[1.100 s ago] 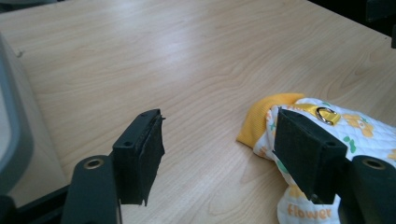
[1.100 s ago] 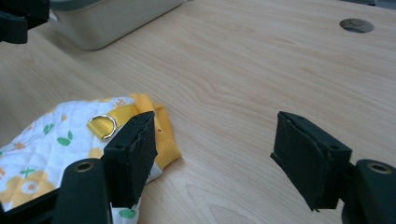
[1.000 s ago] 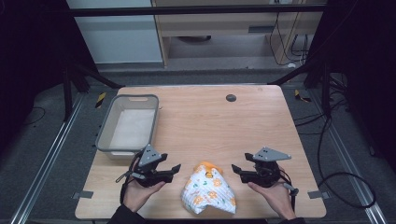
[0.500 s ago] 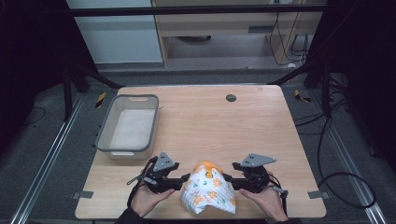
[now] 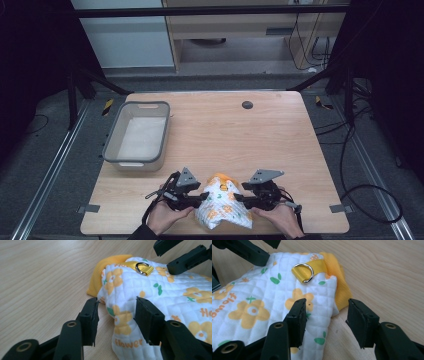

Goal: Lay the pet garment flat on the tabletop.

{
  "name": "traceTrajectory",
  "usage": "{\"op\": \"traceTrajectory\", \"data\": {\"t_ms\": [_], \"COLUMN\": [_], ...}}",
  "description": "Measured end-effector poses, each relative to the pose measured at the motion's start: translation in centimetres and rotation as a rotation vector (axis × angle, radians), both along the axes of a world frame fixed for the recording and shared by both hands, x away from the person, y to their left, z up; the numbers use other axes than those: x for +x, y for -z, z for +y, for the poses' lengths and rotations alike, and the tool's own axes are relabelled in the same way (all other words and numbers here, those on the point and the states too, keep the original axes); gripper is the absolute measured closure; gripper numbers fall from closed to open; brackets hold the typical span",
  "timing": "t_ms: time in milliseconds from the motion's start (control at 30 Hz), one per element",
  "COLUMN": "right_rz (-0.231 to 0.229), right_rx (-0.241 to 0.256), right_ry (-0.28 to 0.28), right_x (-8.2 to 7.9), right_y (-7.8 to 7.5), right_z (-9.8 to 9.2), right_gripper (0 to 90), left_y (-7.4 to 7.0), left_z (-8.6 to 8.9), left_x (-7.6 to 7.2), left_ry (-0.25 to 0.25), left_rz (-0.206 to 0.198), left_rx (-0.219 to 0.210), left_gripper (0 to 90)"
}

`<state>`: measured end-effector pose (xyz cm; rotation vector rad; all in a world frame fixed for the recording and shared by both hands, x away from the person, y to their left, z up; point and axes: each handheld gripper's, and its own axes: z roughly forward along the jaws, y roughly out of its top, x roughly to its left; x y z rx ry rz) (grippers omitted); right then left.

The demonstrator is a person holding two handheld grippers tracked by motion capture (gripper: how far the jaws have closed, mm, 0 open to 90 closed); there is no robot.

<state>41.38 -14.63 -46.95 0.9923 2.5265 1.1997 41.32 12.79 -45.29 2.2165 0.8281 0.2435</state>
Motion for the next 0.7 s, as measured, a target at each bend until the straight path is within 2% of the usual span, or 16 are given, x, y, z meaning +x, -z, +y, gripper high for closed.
{"op": "traceTrajectory", "data": {"t_ms": [133,233,533,700], "right_rz": [0.014,0.039,0.076,0.087], "right_rx": [0.001,0.007,0.01,-0.001], "right_ry": [-0.007,-0.015,-0.034,-0.037], "right_x": [0.1,0.2,0.4,0.5], "right_y": [0.1,0.5,0.9,1.0], "right_z": [0.1,0.3,0.7,1.0], "right_gripper": [53.9,59.1,70.2,78.1], "left_y": [0.5,0.9,1.1,1.2], "left_z": [-0.3,-0.5,-1.0,-1.2], "left_x": [0.1,0.2,0.1,0.0], "left_ry": [0.017,0.033,0.053,0.048], "left_rz": [0.023,0.043,0.057,0.052], "left_rx": [0.01,0.013,0.021,0.03], "left_gripper": [57.8,64.6,78.4,85.0]}}
